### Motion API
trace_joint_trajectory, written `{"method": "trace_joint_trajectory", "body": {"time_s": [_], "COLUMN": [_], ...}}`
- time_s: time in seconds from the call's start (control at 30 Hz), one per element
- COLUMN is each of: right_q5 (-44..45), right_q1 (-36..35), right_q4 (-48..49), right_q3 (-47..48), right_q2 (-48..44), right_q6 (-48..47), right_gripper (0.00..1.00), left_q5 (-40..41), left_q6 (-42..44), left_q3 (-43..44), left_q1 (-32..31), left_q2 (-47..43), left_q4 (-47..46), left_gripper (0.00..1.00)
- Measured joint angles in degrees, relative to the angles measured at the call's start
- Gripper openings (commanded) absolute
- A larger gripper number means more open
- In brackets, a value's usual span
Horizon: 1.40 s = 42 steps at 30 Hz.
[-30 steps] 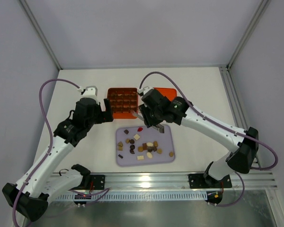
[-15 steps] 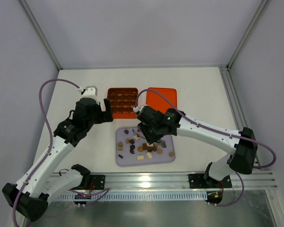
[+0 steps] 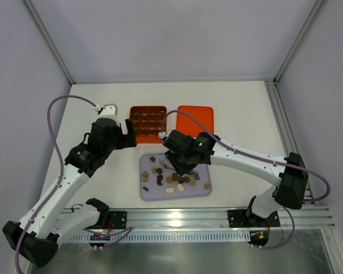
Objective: Pack the chocolate
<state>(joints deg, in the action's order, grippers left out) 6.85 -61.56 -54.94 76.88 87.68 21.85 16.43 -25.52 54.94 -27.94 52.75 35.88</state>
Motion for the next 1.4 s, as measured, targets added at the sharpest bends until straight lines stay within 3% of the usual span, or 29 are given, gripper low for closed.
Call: {"method": "trace_joint_trajectory", "body": {"time_s": [0.57,0.87,1.03,1.4], "right_q5": [-0.61,-0.59,-0.52,1.16], "right_q1": [-0.22,-0.22,-0.22,2.89], "right_q4": [0.55,0.68,0.33,-2.58], "right_q3": [-0.94,-0.96,-0.68,8.66], "right_q2": [2.60,3.15,3.15,3.61], "right_q6": [-0.09,-0.31,-0.35,-2.29], "right_gripper": [0.44,0.30,0.29,0.29], "left_q5": [-0.04,-0.07,-0.07,-0.07], "left_q6": [0.00,0.00,0.00,0.00], "left_q3": [0.00,0.00,0.00,0.00], "left_q1": [0.00,0.00,0.00,0.02], "left_q2": [0.00,0.00,0.00,0.00], "left_q4": [0.00,0.00,0.00,0.00], "left_gripper": [1.00,1.00,1.00,1.00]}}
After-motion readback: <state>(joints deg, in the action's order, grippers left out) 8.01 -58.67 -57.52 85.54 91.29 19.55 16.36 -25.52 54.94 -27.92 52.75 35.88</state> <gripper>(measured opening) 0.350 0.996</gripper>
